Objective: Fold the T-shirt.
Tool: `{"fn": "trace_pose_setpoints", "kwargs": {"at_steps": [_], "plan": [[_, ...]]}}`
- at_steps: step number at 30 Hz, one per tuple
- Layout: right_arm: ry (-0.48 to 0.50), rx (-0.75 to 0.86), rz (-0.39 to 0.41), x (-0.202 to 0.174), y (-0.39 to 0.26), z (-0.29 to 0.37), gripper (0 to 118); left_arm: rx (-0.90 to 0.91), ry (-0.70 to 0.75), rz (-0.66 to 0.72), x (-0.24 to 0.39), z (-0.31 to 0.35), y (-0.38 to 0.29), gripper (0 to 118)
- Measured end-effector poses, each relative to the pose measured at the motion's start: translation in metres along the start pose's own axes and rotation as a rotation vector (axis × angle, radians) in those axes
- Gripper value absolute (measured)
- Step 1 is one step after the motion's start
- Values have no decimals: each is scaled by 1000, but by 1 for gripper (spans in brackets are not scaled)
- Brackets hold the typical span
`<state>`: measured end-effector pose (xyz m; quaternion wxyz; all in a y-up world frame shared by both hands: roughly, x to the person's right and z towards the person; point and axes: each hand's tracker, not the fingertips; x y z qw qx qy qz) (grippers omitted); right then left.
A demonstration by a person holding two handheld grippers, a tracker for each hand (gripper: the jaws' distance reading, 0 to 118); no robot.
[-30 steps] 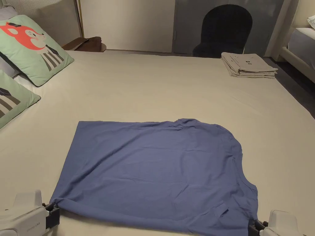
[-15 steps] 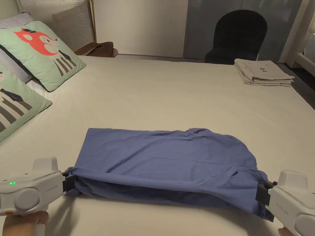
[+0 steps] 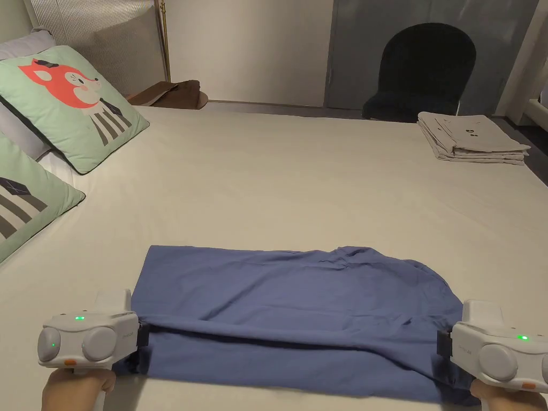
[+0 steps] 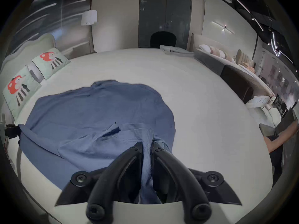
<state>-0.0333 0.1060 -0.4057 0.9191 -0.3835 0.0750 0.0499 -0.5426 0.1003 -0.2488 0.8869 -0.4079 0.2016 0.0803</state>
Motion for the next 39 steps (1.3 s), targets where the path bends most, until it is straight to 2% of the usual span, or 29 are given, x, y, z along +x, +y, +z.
{"fn": "trace_pose_setpoints", "kwargs": {"at_steps": [3,9,10,11,12,13,14,15,16,17,21,29,32,34,35,36,39], "plan": [[15,-33,-20,2,-8,-11,8,-27,-26,38,-7,-6,-6,3],[5,-7,-10,-1,-10,1,11,-17,-19,-11,-7,-5,-3,3],[6,5,-13,-1,-8,7,18,-21,-23,-8,-8,-4,-1,3],[12,24,-16,1,-6,14,31,-21,-25,6,-8,0,0,4],[23,54,-20,1,-3,23,59,-16,-30,28,-8,5,3,14],[40,94,-24,2,0,34,78,-7,-49,41,-7,12,5,34],[49,139,-27,3,4,48,95,17,-80,53,-6,22,8,60],[49,185,-29,3,7,63,106,44,-95,59,-4,31,10,89],[54,235,-28,1,10,79,107,79,-106,60,-1,42,12,104],[64,275,-23,1,13,96,107,131,-119,56,4,61,13,109],[110,426,9,-7,16,164,107,284,-190,15,22,124,20,109],[72,634,17,-30,-16,247,106,581,-264,-22,51,213,-6,108],[72,661,30,-35,-27,255,94,639,-227,-24,58,226,-21,107],[61,688,44,-40,-34,261,74,664,-214,-34,56,226,-27,94],[55,700,55,-42,-36,263,61,685,-208,-45,56,227,-30,77],[55,706,60,-44,-38,265,42,692,-207,-55,57,229,-33,49],[37,731,82,-50,-40,268,26,670,-209,-53,53,226,-33,28]]}}
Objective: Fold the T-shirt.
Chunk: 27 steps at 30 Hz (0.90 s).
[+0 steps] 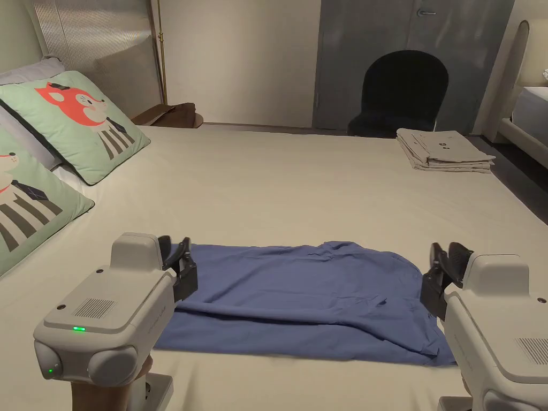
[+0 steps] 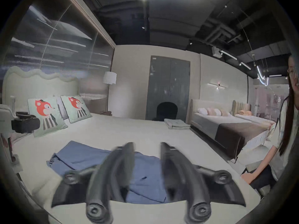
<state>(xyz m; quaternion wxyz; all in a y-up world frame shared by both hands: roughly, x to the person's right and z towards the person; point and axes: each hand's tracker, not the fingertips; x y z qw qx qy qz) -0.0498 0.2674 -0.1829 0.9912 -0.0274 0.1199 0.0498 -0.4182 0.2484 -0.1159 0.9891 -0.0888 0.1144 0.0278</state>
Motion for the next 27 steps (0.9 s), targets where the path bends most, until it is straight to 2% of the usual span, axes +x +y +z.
{"fn": "trace_pose_setpoints", "kwargs": {"at_steps": [1,2,9,14,16,22,23,24,26,27], "plan": [[-3,4,3,0,0,0,10,0,-2,5,-1,1,-1,8],[-3,11,2,-1,-1,0,0,10,-1,13,-1,2,-3,0],[2,11,-4,-3,-1,-1,0,-40,-10,6,-12,-4,-4,0],[7,-15,-13,-1,-7,-9,0,-268,43,46,-35,-32,-13,0],[6,-32,-13,0,-11,-15,0,-320,13,88,-52,-44,-23,0],[-1,-72,-17,5,-22,-31,0,-508,41,95,-87,-80,-56,0],[-1,-81,-20,6,-24,-35,0,-532,54,108,-91,-85,-61,3],[-2,-92,-23,7,-26,-39,0,-548,64,135,-97,-91,-67,23],[-7,-109,-25,9,-31,-44,0,-600,80,160,-105,-102,-79,78],[-7,-121,-26,10,-33,-47,0,-640,95,160,-108,-110,-86,98]]}}
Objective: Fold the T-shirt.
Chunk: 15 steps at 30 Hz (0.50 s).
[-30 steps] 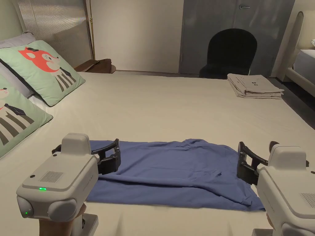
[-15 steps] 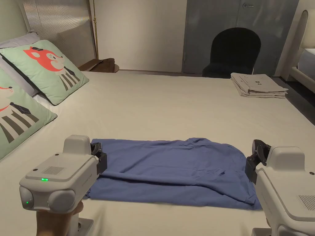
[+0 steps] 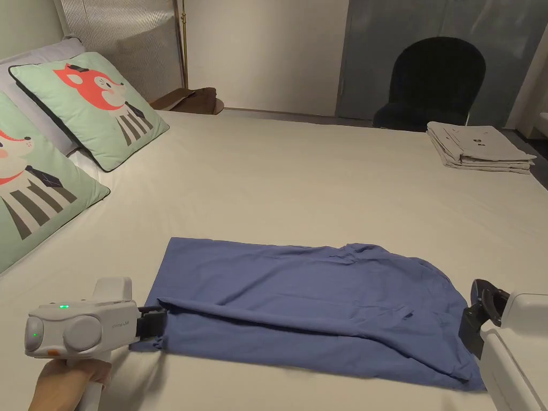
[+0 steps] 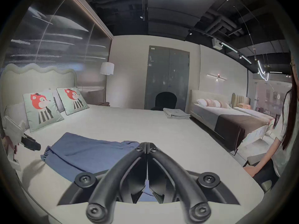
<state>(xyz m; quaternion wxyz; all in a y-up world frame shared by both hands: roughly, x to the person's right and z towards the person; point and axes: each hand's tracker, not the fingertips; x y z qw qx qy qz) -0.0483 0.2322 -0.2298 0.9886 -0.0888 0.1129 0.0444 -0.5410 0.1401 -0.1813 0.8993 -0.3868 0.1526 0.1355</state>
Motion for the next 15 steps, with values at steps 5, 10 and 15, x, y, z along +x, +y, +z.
{"fn": "trace_pose_setpoints", "kwargs": {"at_steps": [5,10,15], "plan": [[-1,-38,-5,3,-11,-13,0,-61,103,8,0,-34,-9,100],[-6,-71,-10,8,-19,-16,0,-81,75,42,1,-49,-16,62],[-16,-100,-16,17,-23,-20,0,-63,30,-45,21,-50,-19,13]]}}
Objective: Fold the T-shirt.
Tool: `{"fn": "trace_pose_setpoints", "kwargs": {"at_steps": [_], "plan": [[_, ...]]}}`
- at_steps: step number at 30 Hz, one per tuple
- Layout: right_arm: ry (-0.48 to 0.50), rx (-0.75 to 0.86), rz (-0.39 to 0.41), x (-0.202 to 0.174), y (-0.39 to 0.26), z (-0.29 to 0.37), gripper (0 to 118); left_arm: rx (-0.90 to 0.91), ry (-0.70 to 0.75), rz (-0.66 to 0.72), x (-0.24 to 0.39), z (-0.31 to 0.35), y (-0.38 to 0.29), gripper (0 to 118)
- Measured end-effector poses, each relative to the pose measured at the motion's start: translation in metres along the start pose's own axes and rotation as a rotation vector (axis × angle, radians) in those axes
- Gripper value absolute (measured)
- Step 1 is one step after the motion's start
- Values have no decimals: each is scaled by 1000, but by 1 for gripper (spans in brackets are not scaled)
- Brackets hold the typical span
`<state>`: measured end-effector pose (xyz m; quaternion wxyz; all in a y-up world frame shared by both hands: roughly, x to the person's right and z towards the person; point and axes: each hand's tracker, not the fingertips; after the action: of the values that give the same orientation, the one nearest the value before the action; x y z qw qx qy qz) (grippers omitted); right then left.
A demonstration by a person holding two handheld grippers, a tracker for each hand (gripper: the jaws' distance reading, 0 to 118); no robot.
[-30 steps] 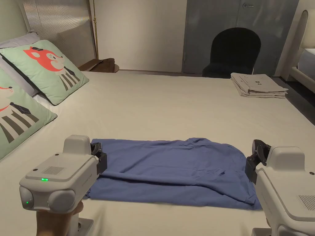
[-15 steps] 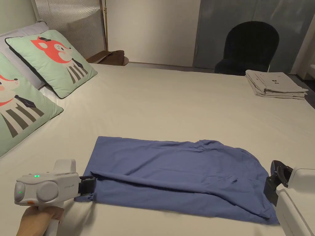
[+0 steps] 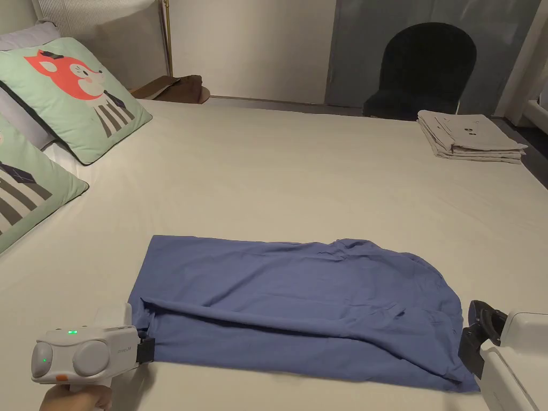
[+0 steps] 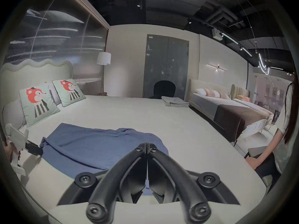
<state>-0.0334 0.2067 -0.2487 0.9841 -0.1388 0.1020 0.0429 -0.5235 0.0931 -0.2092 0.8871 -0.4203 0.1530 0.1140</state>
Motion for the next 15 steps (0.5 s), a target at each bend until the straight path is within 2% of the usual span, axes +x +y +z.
{"fn": "trace_pose_setpoints", "kwargs": {"at_steps": [3,5,6,7,8,9,10,11,15], "plan": [[-14,-49,-33,12,-6,-5,0,11,48,-118,11,2,1,10],[-44,-139,-57,25,-13,-17,1,21,42,-116,8,6,2,9],[-53,-178,-75,31,-18,-24,9,26,30,-112,6,9,4,9],[-56,-244,-98,39,-26,-35,26,36,19,-98,3,13,6,9],[-58,-297,-119,45,-32,-44,50,49,12,-89,3,20,6,9],[-55,-343,-136,50,-39,-53,80,55,5,-88,2,23,7,9],[-49,-399,-145,53,-47,-65,96,59,2,-83,0,26,8,9],[-39,-441,-146,58,-57,-75,104,62,-5,-77,-2,28,10,9],[-20,-533,-178,56,-80,-101,103,72,-21,-56,-5,35,13,9]]}}
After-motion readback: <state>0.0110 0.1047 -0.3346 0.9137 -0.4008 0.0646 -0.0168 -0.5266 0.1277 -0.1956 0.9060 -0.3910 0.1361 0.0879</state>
